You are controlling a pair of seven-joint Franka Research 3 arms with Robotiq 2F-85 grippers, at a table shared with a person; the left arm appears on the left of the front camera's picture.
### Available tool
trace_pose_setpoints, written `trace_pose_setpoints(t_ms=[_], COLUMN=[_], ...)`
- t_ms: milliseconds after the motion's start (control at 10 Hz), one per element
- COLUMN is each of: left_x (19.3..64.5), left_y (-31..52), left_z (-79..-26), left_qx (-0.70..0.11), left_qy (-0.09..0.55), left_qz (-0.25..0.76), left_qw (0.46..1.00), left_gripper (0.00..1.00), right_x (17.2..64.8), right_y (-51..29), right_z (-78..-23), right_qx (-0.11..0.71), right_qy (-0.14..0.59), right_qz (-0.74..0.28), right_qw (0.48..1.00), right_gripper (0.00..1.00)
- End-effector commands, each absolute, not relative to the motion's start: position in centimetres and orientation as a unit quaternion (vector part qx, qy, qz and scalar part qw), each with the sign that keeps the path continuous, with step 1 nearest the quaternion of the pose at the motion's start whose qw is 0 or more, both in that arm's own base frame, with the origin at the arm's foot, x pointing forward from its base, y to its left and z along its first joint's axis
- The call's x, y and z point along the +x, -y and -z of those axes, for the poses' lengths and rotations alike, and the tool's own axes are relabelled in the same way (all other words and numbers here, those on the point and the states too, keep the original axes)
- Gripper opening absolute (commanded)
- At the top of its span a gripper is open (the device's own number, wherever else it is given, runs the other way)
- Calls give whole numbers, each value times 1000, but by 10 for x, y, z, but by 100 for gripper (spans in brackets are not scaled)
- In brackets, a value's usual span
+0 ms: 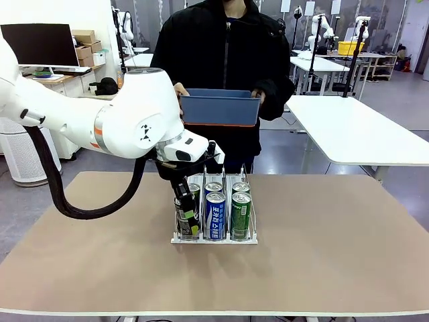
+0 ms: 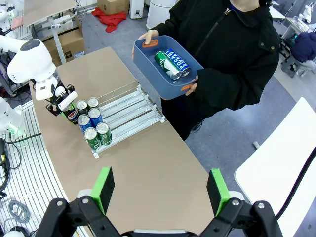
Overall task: Fill the beverage cans into the dispenser.
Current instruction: Place the picked Pepsi coke in the line of the Automatic Can Dispenser with the same cans.
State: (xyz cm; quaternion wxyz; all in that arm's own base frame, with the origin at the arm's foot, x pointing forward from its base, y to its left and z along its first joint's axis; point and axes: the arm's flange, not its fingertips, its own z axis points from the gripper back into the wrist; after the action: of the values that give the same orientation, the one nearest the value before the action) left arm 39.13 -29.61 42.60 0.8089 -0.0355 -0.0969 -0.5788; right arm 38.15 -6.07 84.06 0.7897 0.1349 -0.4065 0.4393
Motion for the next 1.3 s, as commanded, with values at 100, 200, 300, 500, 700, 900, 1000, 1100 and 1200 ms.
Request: trace_pose_setpoints(t_ms=[100, 200, 300, 500, 700, 900, 1000, 1100, 1200], left_x=[418, 425, 427, 437, 442, 440, 439, 436, 433], left_y=[292, 289, 287, 288, 287, 290, 290, 293, 295], left_z=[-426, -427, -426, -421, -416, -408, -402, -396, -392], left_qx=[1, 1, 3, 7, 9, 6, -1, -11, -23], left_qy=[126, 128, 127, 132, 129, 113, 106, 98, 91], left_qz=[569, 571, 567, 557, 556, 564, 567, 571, 577], left_qw=[813, 811, 814, 820, 821, 818, 817, 815, 811], left_gripper=[57, 57, 57, 57, 57, 57, 57, 57, 57], right_x=[381, 381, 381, 381, 381, 381, 381, 381, 381], right_y=[60, 60, 60, 60, 60, 60, 60, 60, 60], right_z=[-841, -841, -841, -841, -841, -841, -841, -841, -841], right_qx=[135, 135, 135, 135, 135, 135, 135, 135, 135], right_qy=[407, 407, 407, 407, 407, 407, 407, 407, 407], right_qz=[-440, -440, -440, -440, -440, -440, -440, -440, -440], right_qw=[789, 789, 789, 789, 789, 789, 789, 789, 789], right_gripper=[100, 100, 100, 100, 100, 100, 100, 100, 100])
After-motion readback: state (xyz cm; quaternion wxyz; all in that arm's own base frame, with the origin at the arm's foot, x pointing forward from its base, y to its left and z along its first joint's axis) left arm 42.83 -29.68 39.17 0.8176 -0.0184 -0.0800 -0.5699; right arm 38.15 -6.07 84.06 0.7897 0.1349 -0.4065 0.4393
